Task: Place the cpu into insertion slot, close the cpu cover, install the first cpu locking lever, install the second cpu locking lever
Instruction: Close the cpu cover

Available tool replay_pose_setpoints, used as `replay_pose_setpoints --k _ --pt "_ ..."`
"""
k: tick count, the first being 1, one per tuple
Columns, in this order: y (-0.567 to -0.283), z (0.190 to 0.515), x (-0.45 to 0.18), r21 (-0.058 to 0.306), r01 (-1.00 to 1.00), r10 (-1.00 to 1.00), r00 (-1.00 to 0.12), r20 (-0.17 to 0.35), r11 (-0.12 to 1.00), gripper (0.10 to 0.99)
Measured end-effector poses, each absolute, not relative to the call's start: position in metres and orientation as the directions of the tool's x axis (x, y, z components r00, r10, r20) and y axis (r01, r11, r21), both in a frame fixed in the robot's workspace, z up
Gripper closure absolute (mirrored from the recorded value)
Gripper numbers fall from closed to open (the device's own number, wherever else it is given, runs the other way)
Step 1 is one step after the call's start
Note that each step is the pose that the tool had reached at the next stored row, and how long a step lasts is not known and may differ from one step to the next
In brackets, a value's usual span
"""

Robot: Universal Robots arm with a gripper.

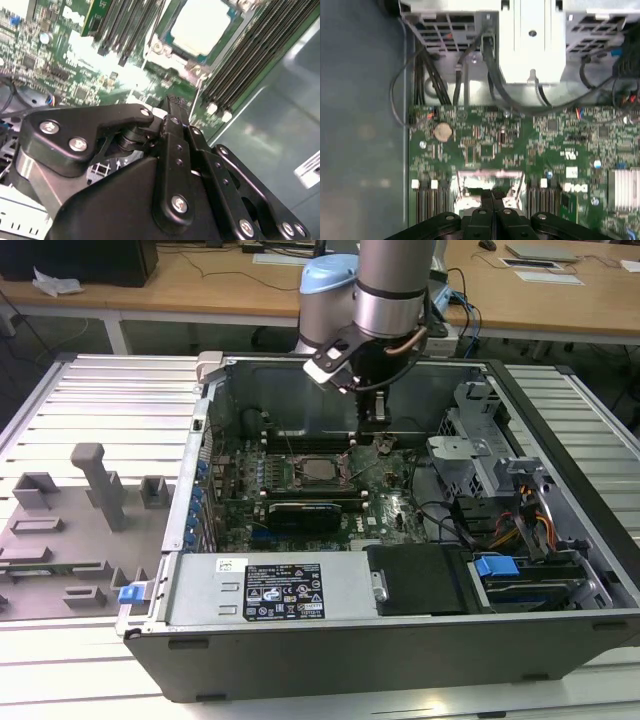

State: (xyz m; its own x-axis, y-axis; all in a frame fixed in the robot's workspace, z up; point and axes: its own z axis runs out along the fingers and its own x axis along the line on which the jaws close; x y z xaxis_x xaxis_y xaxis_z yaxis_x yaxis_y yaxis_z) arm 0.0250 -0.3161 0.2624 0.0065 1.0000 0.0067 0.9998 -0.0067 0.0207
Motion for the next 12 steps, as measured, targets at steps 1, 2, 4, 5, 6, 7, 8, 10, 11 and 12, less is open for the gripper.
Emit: replay_pose_setpoints --k 1,2,4,5,6,7,8,10,11,12 --pt "-0.316 0.262 0.031 0.018 1.000 1.000 0.007 0.007 -0.007 0.980" --pt "-0.316 0.262 0.038 0.014 1.000 1.000 0.007 0.007 -0.007 0.980" --pt "-0.316 0.262 0.046 0.010 1.000 1.000 0.007 0.006 -0.007 0.980" --pt "-0.316 0.262 0.052 0.007 1.000 1.000 0.007 0.006 -0.007 0.980" --pt "-0.316 0.262 0.055 0.005 1.000 1.000 0.007 0.006 -0.007 0.980" --pt "-0.316 0.262 0.062 0.002 1.000 1.000 0.007 0.006 -0.007 0.980" --pt "-0.316 0.261 0.063 0.002 1.000 1.000 0.007 0.006 -0.007 0.980" --pt "-0.316 0.254 0.063 0.002 1.000 1.000 0.007 0.006 -0.007 0.980" --pt "-0.316 0.251 0.063 0.002 1.000 1.000 0.007 0.006 -0.007 0.980" --pt "-0.316 0.248 0.063 0.002 1.000 1.000 0.007 0.006 -0.007 0.980"
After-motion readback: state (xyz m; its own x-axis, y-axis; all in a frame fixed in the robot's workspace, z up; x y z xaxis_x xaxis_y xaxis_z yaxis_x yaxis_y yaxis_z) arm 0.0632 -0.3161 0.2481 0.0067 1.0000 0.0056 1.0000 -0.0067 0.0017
